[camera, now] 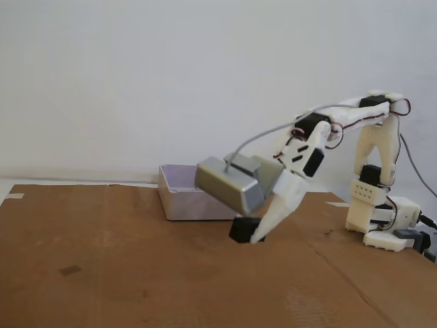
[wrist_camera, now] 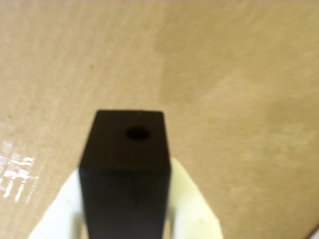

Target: Grasp a block and put it in the box.

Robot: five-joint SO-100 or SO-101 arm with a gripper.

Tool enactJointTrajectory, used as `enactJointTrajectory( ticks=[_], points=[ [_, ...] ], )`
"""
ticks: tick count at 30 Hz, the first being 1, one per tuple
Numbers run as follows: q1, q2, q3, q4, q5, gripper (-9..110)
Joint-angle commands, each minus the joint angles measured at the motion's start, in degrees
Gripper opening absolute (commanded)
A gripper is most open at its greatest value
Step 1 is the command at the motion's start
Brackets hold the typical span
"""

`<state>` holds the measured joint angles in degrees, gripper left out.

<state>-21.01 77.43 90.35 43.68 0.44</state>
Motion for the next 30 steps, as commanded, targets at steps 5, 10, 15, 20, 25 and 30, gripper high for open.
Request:
enactJointTrajectory(
  ticks=[5, 10, 15, 20, 25, 30],
  points=[
    [5.27, 13.80, -5.98, -0.88, 0.53, 0],
    [9.49, 16.79, -6.15, -0.88, 0.62, 0],
    [13.80, 19.78, -6.24, -0.88, 0.62, 0],
    [18.11, 22.32, -6.06, -0.88, 3.16, 0],
    [22.15, 23.82, -5.89, -0.88, 3.78, 0],
    [26.81, 24.79, -6.24, -0.88, 3.87, 0]
  ],
)
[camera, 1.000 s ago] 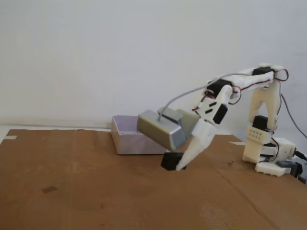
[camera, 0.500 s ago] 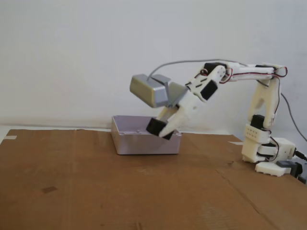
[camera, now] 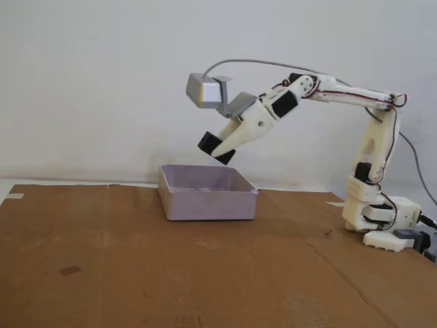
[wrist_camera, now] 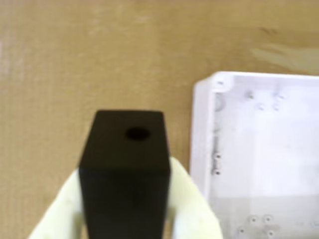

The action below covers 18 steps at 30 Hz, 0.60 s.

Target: Grasp a block and put it in the box.

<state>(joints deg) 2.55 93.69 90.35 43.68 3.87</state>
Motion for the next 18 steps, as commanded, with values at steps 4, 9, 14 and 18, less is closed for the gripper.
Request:
enactJointTrajectory(
  ticks=[4, 9, 14, 18],
  points=[
    [7.47, 9.23, -6.24, -0.88, 0.44, 0],
    [12.30, 9.32, -6.24, -1.58, 0.44, 0],
    [15.56, 8.88, -6.24, -1.67, 0.44, 0],
    [17.31, 8.44, -6.15, -1.67, 0.44, 0]
  ],
)
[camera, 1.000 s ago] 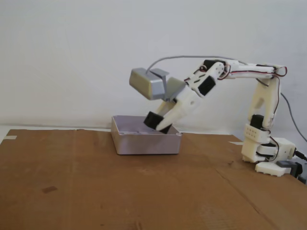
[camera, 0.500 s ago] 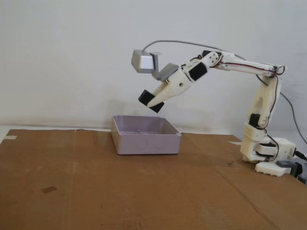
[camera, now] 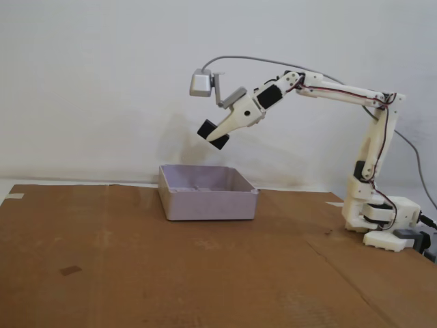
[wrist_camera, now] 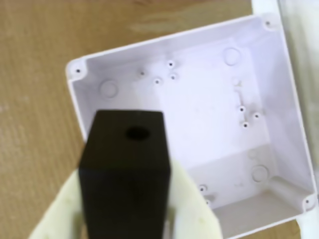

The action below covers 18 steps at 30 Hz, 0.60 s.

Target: Grasp a block and put it in the box.

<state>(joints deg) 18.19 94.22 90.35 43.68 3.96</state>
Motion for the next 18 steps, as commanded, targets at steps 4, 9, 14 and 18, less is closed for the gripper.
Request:
enactJointTrajectory(
  ticks=[4, 9, 14, 18],
  points=[
    [3.25, 7.29, -5.36, -1.67, 0.35, 0],
    [4.57, 4.48, -6.42, -1.76, 0.35, 1],
    [5.62, 2.55, -6.59, -3.08, 0.35, 1],
    [6.77, 0.26, -6.59, -3.43, 0.35, 1]
  ],
)
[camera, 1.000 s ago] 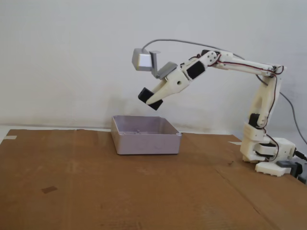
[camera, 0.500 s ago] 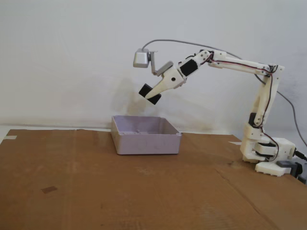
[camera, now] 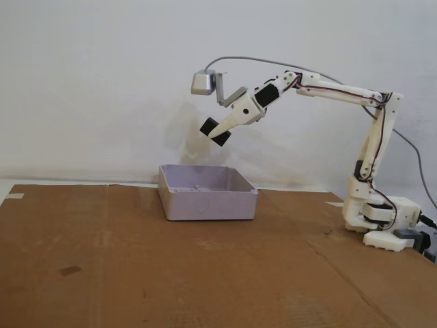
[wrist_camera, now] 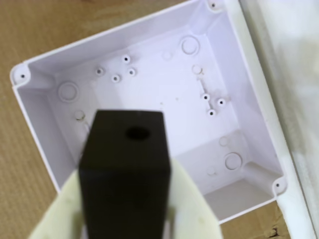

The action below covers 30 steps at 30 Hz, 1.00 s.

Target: Grasp a block and put it in the box.

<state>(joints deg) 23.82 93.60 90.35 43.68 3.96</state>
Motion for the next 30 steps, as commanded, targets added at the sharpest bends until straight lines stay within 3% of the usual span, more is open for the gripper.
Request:
enactJointTrajectory(
  ticks=[1, 30],
  points=[
    [1.14, 0.26, -6.59, -3.43, 0.26, 1],
    [4.83, -15.82, -6.59, -12.30, -0.53, 1]
  ],
)
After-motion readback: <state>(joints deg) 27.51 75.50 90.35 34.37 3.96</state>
